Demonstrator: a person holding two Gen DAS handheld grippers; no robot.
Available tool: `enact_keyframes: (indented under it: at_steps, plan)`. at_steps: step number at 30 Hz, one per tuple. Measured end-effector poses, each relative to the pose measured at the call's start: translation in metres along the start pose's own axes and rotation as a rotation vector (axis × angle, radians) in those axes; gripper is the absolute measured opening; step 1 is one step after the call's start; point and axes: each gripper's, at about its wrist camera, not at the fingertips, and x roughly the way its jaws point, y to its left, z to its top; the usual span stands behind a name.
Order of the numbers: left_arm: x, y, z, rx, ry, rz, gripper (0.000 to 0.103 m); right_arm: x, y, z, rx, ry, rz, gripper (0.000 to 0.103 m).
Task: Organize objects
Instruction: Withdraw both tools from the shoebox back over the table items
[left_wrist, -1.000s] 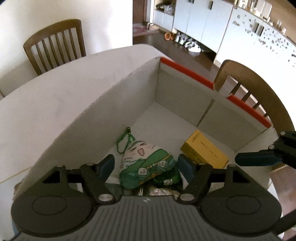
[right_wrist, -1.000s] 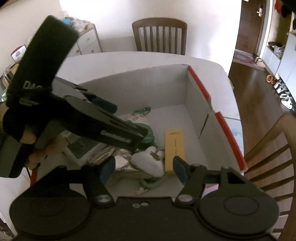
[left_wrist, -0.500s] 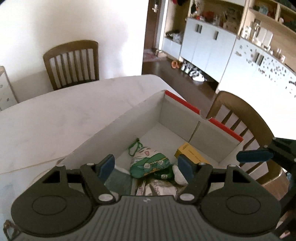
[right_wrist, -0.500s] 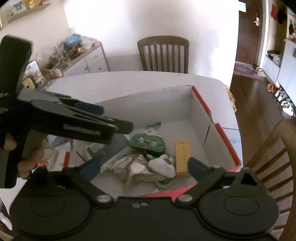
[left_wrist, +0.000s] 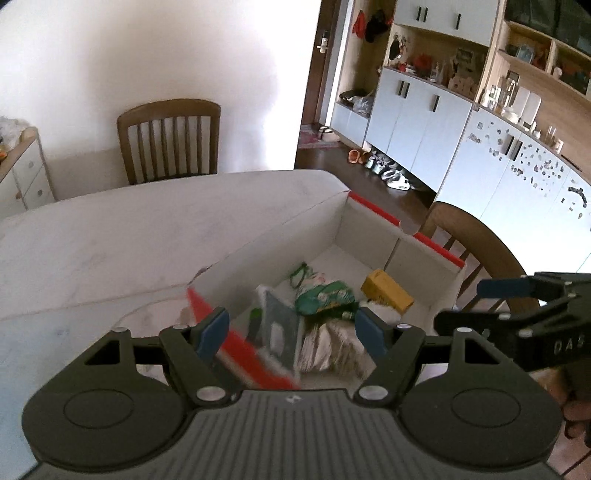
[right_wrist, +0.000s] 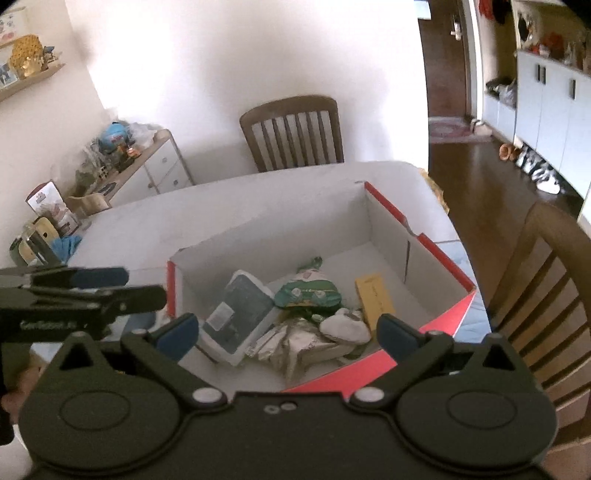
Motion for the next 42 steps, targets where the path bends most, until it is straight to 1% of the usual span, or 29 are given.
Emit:
enact_keyframes:
  at_steps: [3, 6, 8, 10, 12, 14, 15, 18, 23, 28, 33, 34, 37, 42]
  plan:
    - [-0.016, 0.017, -0.013, -0.019, -0.007, 0.002, 0.083, -0.006, 0.019, -0.009, 0.013, -0.050, -0.020, 0.102]
    - [-0.031, 0.037, -0.027, -0.033, -0.015, 0.025, 0.085, -0.007, 0.039, -0.016, 0.003, -0.089, -0.004, 0.102]
    - [-0.040, 0.052, -0.036, -0.033, -0.019, 0.038, 0.087, -0.007, 0.053, -0.019, -0.018, -0.094, 0.022, 0.102]
    - [-0.047, 0.067, -0.047, -0.028, -0.017, 0.052, 0.097, -0.006, 0.069, -0.021, -0.036, -0.096, 0.024, 0.102]
    - [-0.052, 0.081, -0.057, -0.029, -0.017, 0.059, 0.101, -0.003, 0.083, -0.023, -0.047, -0.069, 0.018, 0.102]
    - [-0.056, 0.095, -0.067, -0.036, -0.013, 0.051, 0.101, 0.002, 0.098, -0.026, -0.075, -0.045, 0.037, 0.102]
    - [-0.059, 0.101, -0.072, -0.040, -0.012, 0.047, 0.103, 0.007, 0.107, -0.028, -0.098, -0.027, 0.036, 0.102]
    - [-0.064, 0.120, -0.088, -0.046, -0.019, 0.050, 0.103, 0.022, 0.129, -0.036, -0.140, 0.025, -0.003, 0.102]
    - [-0.069, 0.149, -0.113, -0.030, -0.008, 0.055, 0.103, 0.041, 0.160, -0.052, -0.147, 0.062, -0.003, 0.099]
    - [-0.064, 0.171, -0.134, -0.001, 0.014, 0.053, 0.103, 0.057, 0.187, -0.058, -0.177, 0.079, 0.012, 0.097]
    - [-0.051, 0.190, -0.151, -0.004, 0.054, 0.053, 0.103, 0.085, 0.208, -0.061, -0.191, 0.133, 0.021, 0.091]
    - [-0.047, 0.194, -0.155, -0.005, 0.061, 0.055, 0.103, 0.091, 0.213, -0.062, -0.201, 0.144, 0.020, 0.088]
    - [-0.039, 0.203, -0.163, -0.007, 0.077, 0.055, 0.103, 0.107, 0.227, -0.064, -0.217, 0.167, 0.041, 0.085]
    - [-0.026, 0.218, -0.171, -0.030, 0.109, 0.038, 0.103, 0.132, 0.245, -0.062, -0.223, 0.213, 0.110, 0.080]
